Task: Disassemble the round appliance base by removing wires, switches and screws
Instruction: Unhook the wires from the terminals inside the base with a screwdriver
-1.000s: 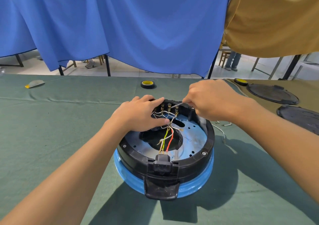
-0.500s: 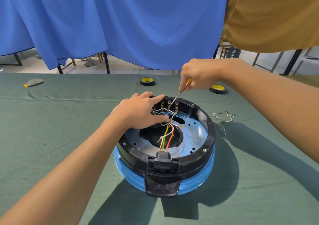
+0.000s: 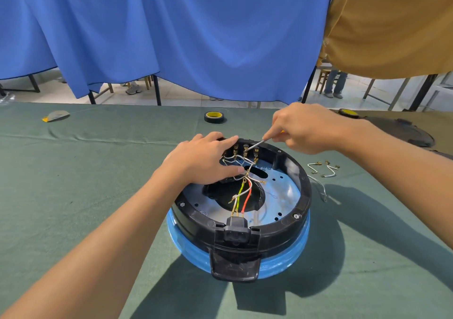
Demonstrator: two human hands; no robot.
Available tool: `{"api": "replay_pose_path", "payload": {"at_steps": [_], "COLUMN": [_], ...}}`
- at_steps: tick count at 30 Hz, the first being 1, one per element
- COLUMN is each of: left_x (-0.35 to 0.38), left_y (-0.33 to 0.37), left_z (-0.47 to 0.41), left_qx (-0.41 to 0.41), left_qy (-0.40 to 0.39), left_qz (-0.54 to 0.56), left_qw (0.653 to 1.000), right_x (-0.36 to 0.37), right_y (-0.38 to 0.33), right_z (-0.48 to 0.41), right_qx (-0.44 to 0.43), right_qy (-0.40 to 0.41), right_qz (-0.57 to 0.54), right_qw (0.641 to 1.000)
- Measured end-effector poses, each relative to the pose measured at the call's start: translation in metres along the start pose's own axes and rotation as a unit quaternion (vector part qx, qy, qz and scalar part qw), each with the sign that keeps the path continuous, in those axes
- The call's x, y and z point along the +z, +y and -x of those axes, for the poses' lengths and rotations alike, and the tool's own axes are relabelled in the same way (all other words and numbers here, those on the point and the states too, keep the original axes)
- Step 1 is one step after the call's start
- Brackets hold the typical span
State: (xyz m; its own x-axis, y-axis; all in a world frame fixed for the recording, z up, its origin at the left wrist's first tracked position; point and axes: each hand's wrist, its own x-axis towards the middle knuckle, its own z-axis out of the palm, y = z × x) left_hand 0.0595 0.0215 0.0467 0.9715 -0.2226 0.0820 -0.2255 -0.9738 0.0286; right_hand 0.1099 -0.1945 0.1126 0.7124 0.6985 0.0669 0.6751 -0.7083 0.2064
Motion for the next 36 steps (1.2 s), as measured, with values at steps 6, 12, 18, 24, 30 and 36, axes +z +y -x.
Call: {"api": "replay_pose_path", "payload": {"at_steps": [6,12,18,24,30,36], "left_x": [-0.001,-0.003,-0.001,-0.001,-0.003,-0.002], "left_y": [0.001,0.0,-0.002,-0.004,-0.003,-0.003], "left_z": [0.001,0.0,0.0,0.002,0.002,0.004], "left_qx": [-0.001,0.0,-0.005,-0.038,-0.037,-0.038], "left_qy": [-0.004,-0.004,0.007,0.028,0.023,0.019], "left_qz": [-0.002,0.002,0.025,0.071,0.078,0.072], "left_qw": [1.0,1.0,1.0,0.996,0.996,0.997], "right_x": [-0.016,-0.018,-0.007,0.012,0.015,0.011], "right_y": [0.007,0.013,0.008,-0.01,-0.02,-0.028], "right_z": [-0.023,-0.033,-0.009,0.014,0.01,0.006], "right_qx": [-0.001,-0.018,-0.003,-0.013,-0.004,-0.022], "right_qy": [-0.07,-0.084,-0.036,0.058,0.107,0.11], "right_qz": [-0.025,-0.05,-0.048,-0.026,0.068,0.124], "right_qw": [0.997,0.995,0.998,0.998,0.992,0.986]}}
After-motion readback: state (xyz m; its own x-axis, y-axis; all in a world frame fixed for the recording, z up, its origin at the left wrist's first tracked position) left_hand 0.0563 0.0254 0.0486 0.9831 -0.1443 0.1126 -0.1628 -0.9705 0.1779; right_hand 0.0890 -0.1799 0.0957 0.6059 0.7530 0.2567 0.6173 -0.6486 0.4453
